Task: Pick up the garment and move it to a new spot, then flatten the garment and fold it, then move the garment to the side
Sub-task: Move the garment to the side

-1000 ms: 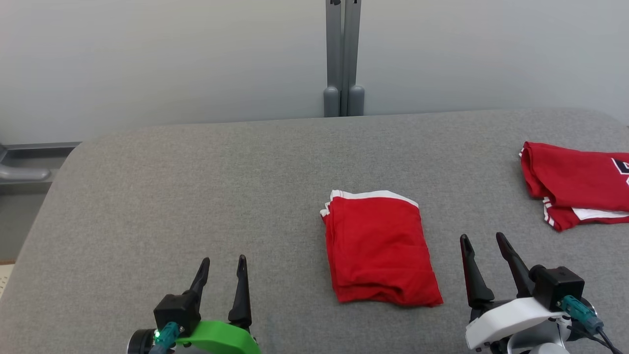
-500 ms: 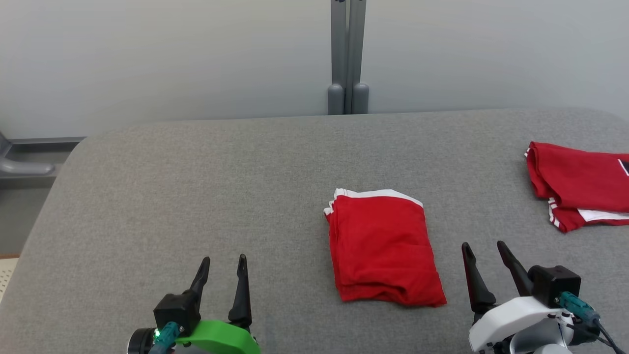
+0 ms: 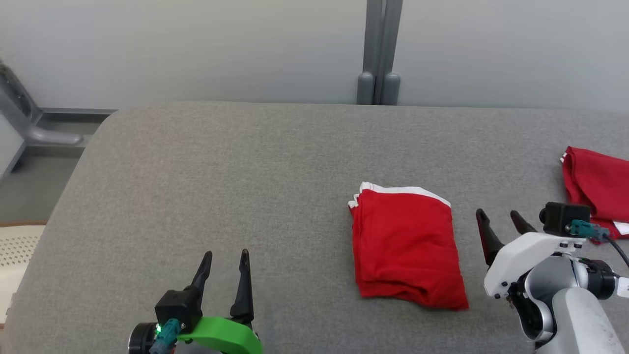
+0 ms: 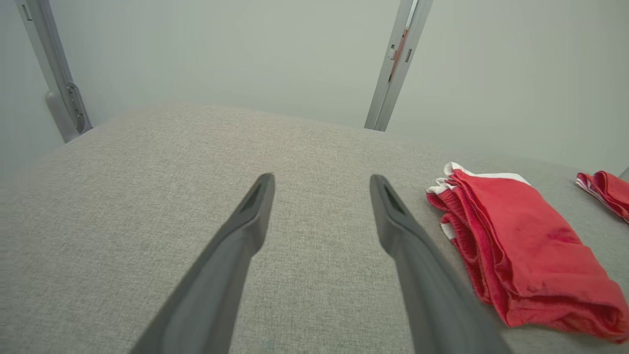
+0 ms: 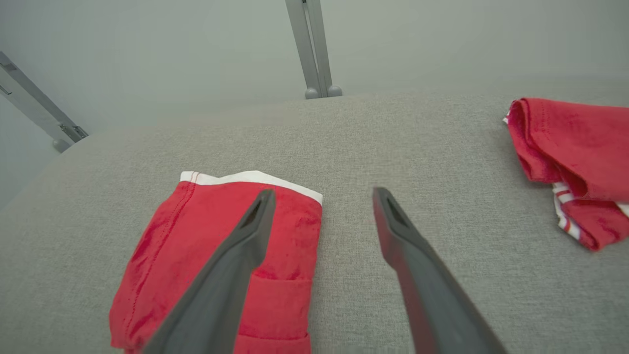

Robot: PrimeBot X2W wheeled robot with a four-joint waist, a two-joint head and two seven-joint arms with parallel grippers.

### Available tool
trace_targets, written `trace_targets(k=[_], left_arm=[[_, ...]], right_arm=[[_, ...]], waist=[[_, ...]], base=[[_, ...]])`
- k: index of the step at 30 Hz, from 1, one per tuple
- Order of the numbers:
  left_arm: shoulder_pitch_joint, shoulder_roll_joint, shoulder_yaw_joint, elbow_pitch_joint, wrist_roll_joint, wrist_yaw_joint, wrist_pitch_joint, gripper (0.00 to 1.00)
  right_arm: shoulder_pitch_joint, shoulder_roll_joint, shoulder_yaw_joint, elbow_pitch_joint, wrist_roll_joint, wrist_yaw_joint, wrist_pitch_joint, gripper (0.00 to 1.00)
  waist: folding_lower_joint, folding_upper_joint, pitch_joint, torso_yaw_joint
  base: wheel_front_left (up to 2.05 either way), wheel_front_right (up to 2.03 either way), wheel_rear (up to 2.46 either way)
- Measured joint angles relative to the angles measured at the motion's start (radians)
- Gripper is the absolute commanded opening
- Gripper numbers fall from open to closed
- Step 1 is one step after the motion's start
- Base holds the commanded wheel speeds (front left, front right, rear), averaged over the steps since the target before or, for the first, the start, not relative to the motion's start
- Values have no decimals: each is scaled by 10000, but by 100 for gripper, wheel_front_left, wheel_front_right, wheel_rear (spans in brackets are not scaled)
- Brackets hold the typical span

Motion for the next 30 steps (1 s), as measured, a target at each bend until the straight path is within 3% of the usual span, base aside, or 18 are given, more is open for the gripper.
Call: trace_targets(k=[8, 18, 19, 22, 23, 30], left_arm=[[-137, -23, 81, -90, 123, -50, 2, 100], [-433, -82, 230, -136, 224, -90, 0, 100], [-444, -86, 253, -136, 230, -90, 0, 100], [-451, -96, 297, -127, 272, -98, 0, 100], [-453, -100, 297, -123, 284, -104, 0, 100], [-604, -132, 280, -270, 453, -194, 0, 100]], right_arm=[[-376, -410, 198, 1306, 307, 0, 1425, 100], [-1164, -679, 838, 2986, 859, 0, 1749, 100], [-1259, -736, 949, 3070, 895, 0, 1730, 92], [-1482, -872, 1294, 3244, 974, 0, 1563, 15], [-1543, -894, 1388, 3298, 1011, 0, 1547, 0], [-2048, -1250, 1973, 3329, 941, 10, 901, 0]], waist=[[0, 0, 512, 463], [0, 0, 1268, 896], [0, 0, 1321, 920], [0, 0, 1422, 923], [0, 0, 1435, 901], [0, 0, 1545, 416]], base=[[0, 0, 0], [0, 0, 0], [0, 0, 0], [0, 0, 0], [0, 0, 0], [0, 0, 0]])
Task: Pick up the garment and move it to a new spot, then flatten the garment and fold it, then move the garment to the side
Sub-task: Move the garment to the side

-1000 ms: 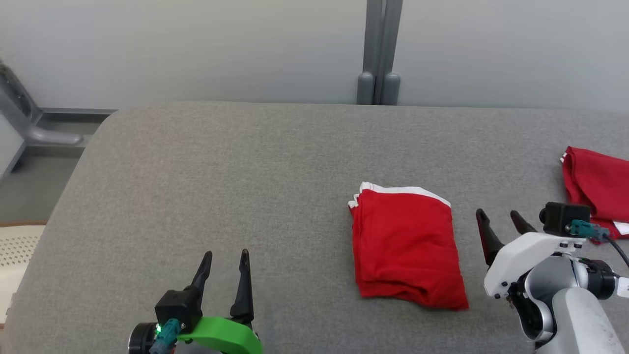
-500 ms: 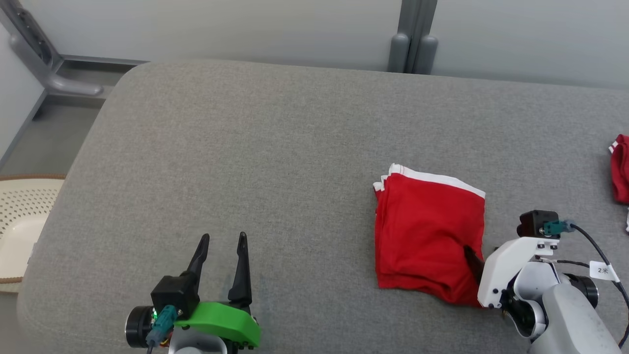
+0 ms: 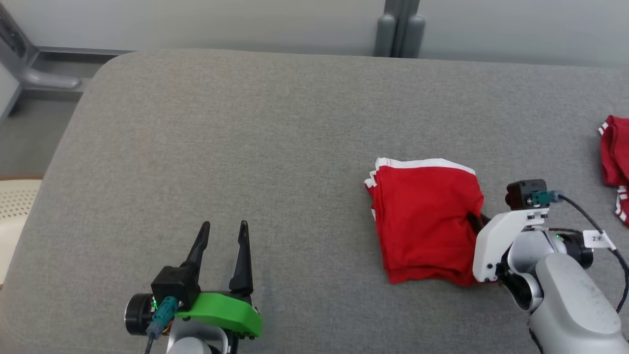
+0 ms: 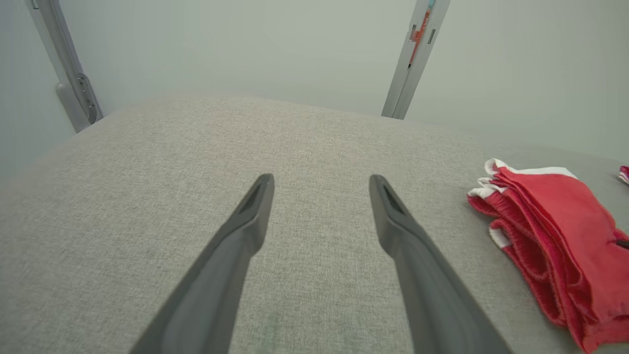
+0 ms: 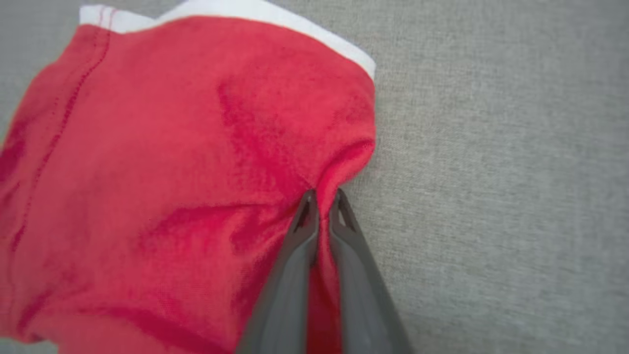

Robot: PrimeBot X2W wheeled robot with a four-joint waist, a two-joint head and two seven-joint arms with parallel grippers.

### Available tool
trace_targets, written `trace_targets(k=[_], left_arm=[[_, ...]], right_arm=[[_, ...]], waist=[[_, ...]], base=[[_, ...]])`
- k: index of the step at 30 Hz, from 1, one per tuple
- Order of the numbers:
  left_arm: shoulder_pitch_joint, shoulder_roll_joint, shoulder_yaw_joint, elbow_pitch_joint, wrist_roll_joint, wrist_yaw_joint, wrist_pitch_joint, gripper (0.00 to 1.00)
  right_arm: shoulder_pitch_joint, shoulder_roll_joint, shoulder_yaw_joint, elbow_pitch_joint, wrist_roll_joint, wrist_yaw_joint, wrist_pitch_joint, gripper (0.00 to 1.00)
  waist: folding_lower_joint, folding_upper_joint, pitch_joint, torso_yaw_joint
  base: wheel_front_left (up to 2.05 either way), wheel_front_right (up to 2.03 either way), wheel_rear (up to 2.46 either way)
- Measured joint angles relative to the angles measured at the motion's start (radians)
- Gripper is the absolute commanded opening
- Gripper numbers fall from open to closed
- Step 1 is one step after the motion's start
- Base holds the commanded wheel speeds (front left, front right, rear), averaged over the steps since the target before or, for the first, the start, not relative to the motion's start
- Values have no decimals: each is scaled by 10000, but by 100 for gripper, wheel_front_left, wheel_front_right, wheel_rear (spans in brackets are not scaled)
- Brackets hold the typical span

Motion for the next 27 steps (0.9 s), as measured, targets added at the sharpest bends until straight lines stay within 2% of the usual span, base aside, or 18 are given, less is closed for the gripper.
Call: trace_targets(k=[5, 11, 16, 21, 27], left_arm=[[-276, -12, -267, -121, 134, -115, 0, 100], [-639, -54, -606, -190, 276, -171, 17, 100], [-915, -54, -782, -213, 343, -222, 113, 100], [-1082, 13, -892, -213, 405, -240, 236, 100], [-1123, 56, -974, -203, 414, -267, 284, 100]], right_arm=[[-243, -667, 31, -336, -174, 0, -209, 0], [-296, -1005, -418, -782, -188, 0, -337, 0], [-280, -915, -832, -997, -341, -2, -648, 0], [-297, -502, -834, -1093, -433, 0, -991, 0], [-694, -460, -759, -936, -855, -2, -1375, 0]], waist=[[0, 0, 154, -675], [0, 0, 409, -1724], [0, 0, 670, -2730], [0, 0, 945, -3611], [1, 0, 1300, -3983]], base=[[0, 0, 0], [0, 0, 0], [0, 0, 0], [0, 0, 0], [0, 0, 0]])
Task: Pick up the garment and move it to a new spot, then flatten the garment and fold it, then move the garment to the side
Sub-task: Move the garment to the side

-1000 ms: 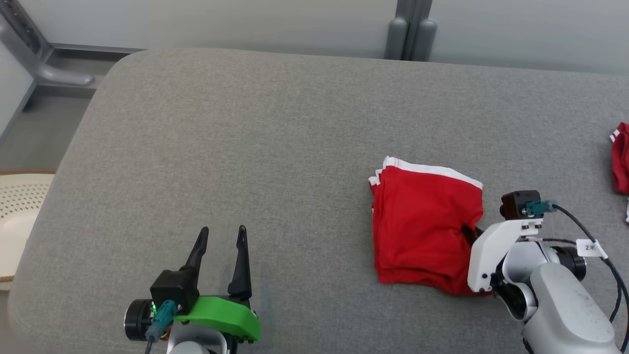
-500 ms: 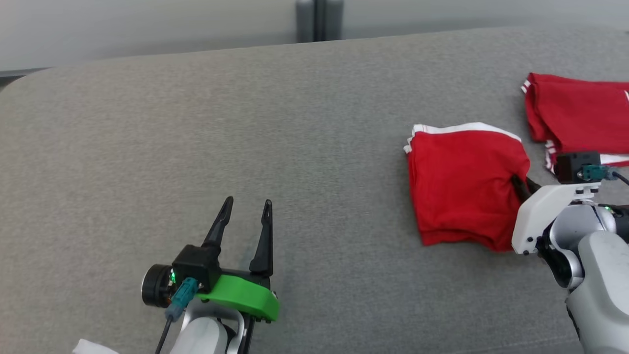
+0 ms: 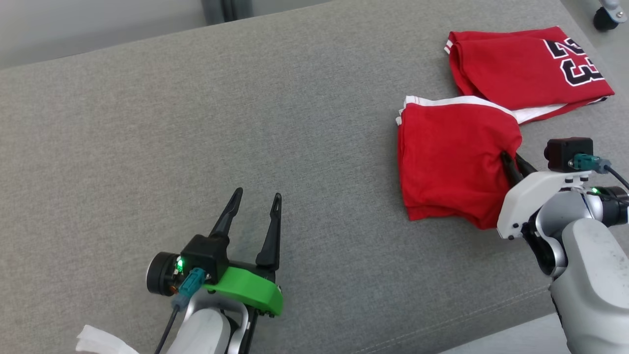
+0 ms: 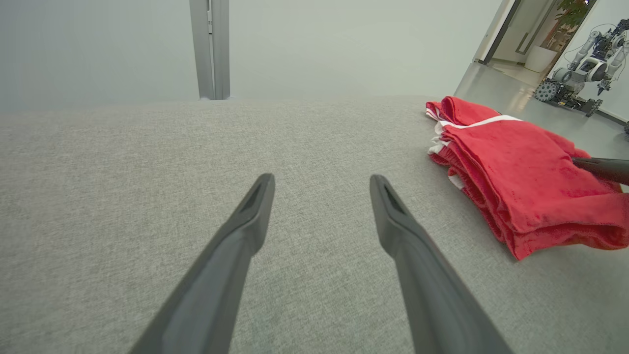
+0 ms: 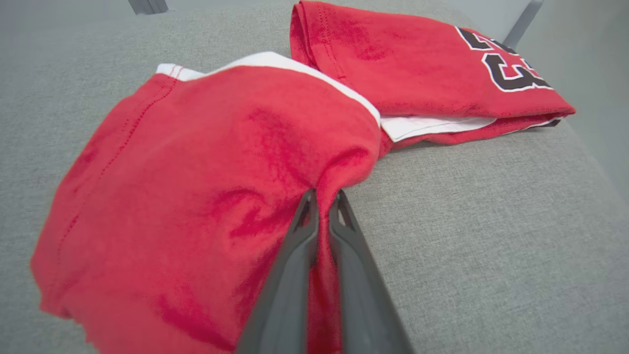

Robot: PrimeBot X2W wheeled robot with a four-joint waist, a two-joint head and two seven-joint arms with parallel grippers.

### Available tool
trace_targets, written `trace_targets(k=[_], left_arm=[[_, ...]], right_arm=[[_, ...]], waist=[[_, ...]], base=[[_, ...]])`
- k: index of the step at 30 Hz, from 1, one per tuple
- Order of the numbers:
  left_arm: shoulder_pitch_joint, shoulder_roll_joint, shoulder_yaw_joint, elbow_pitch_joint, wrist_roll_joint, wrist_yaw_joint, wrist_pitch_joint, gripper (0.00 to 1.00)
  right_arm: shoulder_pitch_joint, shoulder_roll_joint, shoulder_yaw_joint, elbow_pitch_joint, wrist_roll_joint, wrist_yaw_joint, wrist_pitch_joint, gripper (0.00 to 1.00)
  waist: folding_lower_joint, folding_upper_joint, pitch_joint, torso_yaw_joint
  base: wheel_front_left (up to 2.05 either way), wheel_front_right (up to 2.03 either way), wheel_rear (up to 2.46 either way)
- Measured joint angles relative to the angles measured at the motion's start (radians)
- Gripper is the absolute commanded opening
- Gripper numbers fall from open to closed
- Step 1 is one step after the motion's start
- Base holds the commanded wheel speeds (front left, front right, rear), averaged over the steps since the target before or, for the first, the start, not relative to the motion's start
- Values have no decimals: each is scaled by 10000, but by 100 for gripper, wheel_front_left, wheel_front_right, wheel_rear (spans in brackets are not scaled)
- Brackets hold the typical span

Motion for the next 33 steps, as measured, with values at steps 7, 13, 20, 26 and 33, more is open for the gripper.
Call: trace_targets(k=[7, 13, 20, 26, 33], left_arm=[[65, 42, 2, -13, -88, 84, -19, 100], [166, 61, -4, -90, -134, 159, -50, 100], [146, 94, -81, -215, -132, 173, -59, 100], [130, 165, -184, -389, -104, 205, -35, 100], [126, 301, -259, -593, -59, 290, 130, 100]], right_arm=[[-940, -826, 219, 426, -430, 0, 56, 0], [-1953, -2111, 345, 1185, -759, 2, 290, 0], [-2969, -3365, 251, 2531, -1277, 2, 144, 0], [-3568, -4205, 169, 3636, -1501, 2, 23, 0], [-3909, -4753, -40, 4406, -1871, 2, -451, 10]], waist=[[0, 0, 114, 587], [0, 0, 80, 1384], [0, 0, 257, 2145], [0, 0, 632, 2489], [0, 0, 1025, 2613]], base=[[0, 0, 0], [0, 0, 0], [0, 0, 0], [0, 0, 0], [0, 0, 0]])
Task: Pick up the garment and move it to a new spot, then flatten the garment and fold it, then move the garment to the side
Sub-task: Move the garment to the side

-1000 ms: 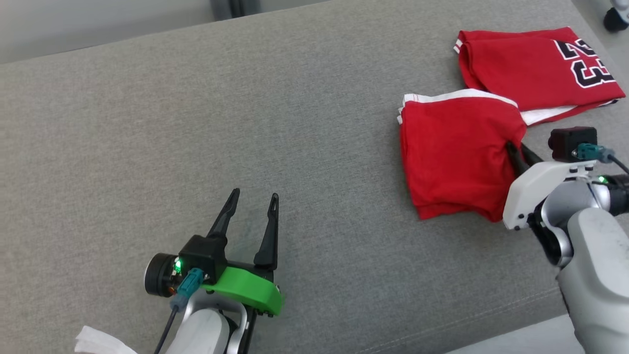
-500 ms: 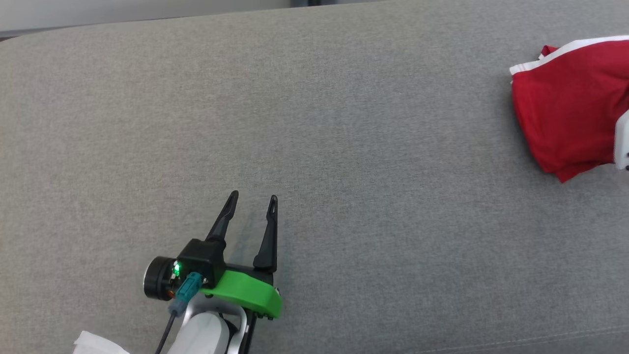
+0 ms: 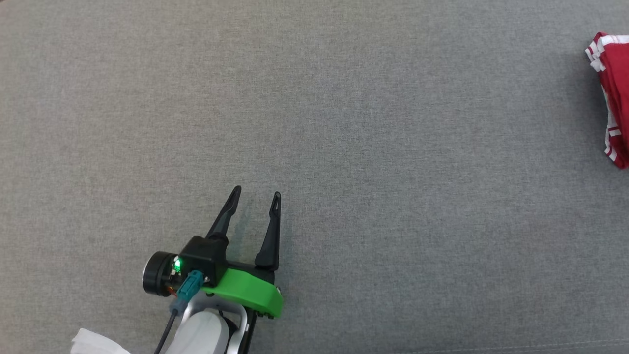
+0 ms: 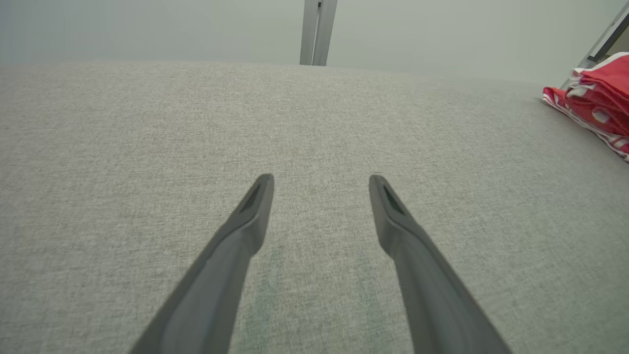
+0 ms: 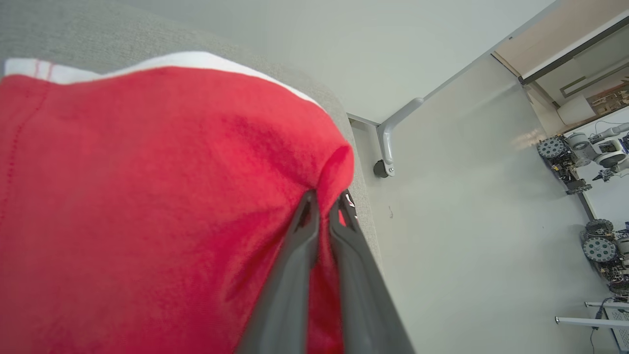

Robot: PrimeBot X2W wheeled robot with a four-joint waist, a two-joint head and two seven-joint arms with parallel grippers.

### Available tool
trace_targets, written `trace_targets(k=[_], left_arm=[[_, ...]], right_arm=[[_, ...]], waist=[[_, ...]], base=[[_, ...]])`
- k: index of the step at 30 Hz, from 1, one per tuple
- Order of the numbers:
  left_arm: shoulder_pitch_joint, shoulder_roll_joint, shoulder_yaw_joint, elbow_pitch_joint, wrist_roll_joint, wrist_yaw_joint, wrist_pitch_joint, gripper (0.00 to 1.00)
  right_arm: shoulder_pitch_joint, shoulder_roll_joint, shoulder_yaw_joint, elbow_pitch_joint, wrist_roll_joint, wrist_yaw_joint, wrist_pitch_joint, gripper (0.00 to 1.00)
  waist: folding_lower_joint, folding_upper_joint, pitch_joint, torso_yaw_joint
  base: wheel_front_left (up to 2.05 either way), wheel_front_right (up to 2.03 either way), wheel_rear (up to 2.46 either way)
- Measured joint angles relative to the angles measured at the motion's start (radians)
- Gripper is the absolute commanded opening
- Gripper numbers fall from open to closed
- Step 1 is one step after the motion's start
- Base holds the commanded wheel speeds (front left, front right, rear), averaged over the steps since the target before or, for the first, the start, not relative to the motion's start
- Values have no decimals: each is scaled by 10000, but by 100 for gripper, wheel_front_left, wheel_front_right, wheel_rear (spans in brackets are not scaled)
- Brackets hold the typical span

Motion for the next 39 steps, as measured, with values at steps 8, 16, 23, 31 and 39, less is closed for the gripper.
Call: trace_targets(k=[8, 16, 23, 31, 39], left_arm=[[-29, 127, -21, -159, 33, 88, 148, 100], [-35, 249, 0, -182, 13, 161, 186, 100], [-158, 263, 96, -71, -115, 169, 155, 100], [-253, 157, 443, 562, -635, 173, -63, 100], [56, 50, 882, 1333, -1099, 182, -284, 100]], right_arm=[[1, 608, -1708, 128, -1735, 0, -1216, 100], [128, 1689, -2249, 362, -1944, 0, -1812, 100], [-192, 2092, -1542, 416, -1237, 0, -2477, 100], [-358, 2754, -242, 391, -186, 0, -2974, 100], [940, 3837, 347, -397, 884, 0, -3421, 100]], waist=[[0, 0, 234, -194], [0, 0, 139, -485], [0, 0, -333, -612], [0, 0, -1355, -604], [0, 0, -2601, -448]], base=[[0, 0, 0], [0, 0, 0], [0, 0, 0], [0, 0, 0], [0, 0, 0]])
